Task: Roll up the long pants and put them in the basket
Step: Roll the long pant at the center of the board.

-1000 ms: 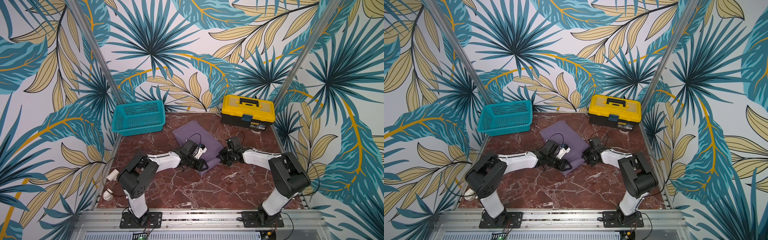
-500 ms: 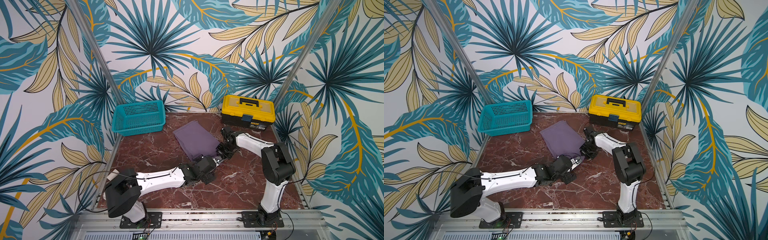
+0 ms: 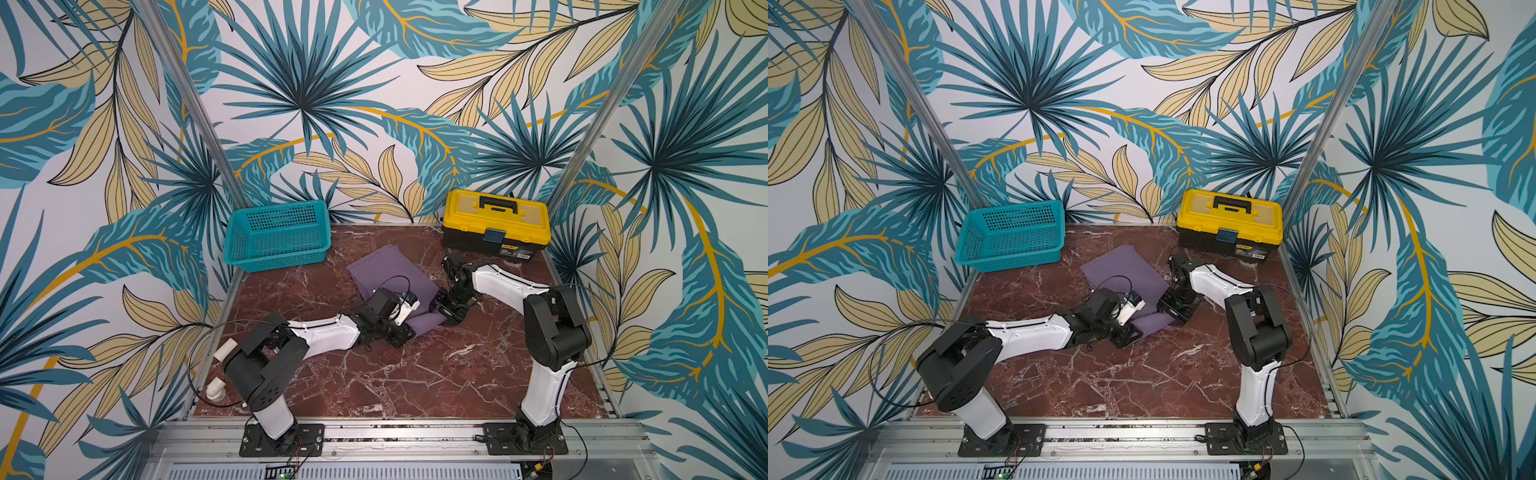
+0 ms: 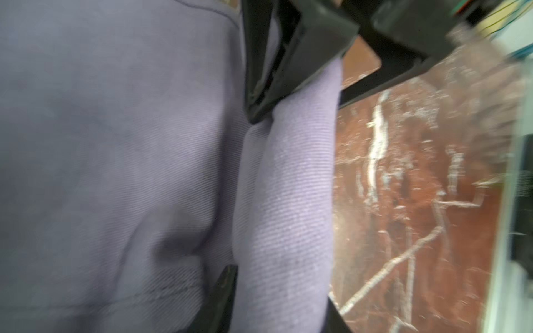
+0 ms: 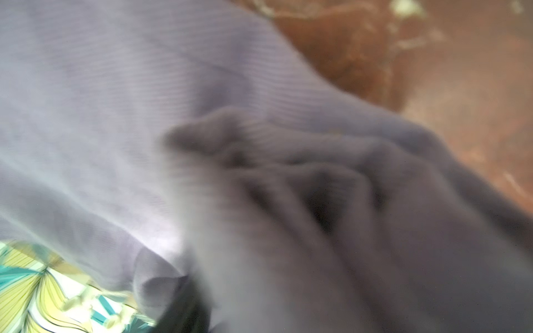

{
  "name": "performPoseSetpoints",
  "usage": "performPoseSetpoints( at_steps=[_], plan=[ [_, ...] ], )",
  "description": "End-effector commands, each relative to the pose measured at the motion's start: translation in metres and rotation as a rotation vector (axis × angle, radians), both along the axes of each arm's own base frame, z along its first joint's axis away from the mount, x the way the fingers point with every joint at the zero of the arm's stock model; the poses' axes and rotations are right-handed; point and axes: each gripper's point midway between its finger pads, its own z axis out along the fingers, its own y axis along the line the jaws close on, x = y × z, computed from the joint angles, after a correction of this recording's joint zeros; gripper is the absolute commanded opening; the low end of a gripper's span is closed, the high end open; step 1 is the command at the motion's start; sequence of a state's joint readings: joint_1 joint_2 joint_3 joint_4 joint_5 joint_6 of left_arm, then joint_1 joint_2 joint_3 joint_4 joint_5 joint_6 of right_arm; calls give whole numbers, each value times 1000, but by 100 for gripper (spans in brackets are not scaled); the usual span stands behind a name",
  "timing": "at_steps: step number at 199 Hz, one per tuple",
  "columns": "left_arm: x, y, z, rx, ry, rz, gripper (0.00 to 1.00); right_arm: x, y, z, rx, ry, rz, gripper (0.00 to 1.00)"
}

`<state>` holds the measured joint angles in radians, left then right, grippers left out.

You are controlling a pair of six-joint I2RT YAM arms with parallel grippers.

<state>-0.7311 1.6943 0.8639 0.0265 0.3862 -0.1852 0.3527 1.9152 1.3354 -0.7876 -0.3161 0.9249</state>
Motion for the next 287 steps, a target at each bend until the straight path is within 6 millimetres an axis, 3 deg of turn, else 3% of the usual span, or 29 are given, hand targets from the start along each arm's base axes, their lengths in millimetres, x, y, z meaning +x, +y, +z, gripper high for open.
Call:
performPoseSetpoints(
  at_steps=[1, 25, 42, 61, 63, 65, 66, 92, 119, 152, 181, 229, 251, 262, 265, 287],
  plan=[
    [-25, -29, 20, -263, 221, -74, 33, 21, -2, 23, 9, -139, 17, 66],
    [-28, -28, 1, -289, 372, -7, 30, 23, -9, 43, 10, -241, -1, 70],
    [-24, -18, -16, -313, 413, 67, 29, 5, -20, 49, 22, -291, -61, 73],
    [-18, -5, -31, -313, 457, 174, 16, -16, -25, 45, 59, -316, -127, 74],
    [-18, -4, -33, -315, 459, 181, 14, -18, -26, 44, 64, -317, -133, 75],
    [-17, -3, -33, -317, 460, 187, 1, -20, -26, 43, 70, -317, -138, 75],
    [-17, -3, -33, -318, 460, 191, 0, -21, -26, 42, 74, -317, -141, 75],
    [-16, 0, -34, -344, 479, 229, 0, -34, -25, 32, 123, -365, -178, 74],
    [-16, 7, -36, -325, 510, 296, 0, -20, -14, 39, 232, -524, -189, 66],
    [-24, 20, -62, -219, 621, 386, 0, -10, 2, 52, 312, -629, -131, 47],
    [-22, 23, -75, -191, 677, 442, 0, -13, 20, 60, 367, -639, -22, 43],
    [-13, 24, -77, -196, 677, 476, 0, -11, 35, 33, 408, -559, -9, 38],
    [-13, 28, -79, -166, 671, 488, 0, 3, 34, 13, 384, -550, -41, 34],
    [-17, 37, -80, -123, 676, 524, 0, 17, 28, -6, 362, -511, -94, 34],
    [-15, 42, -82, -100, 645, 531, 14, 20, 26, -9, 360, -507, -107, 34],
    [-17, 72, -79, 56, 549, 591, 32, 23, 20, -37, 304, -396, -139, 32]
  ],
)
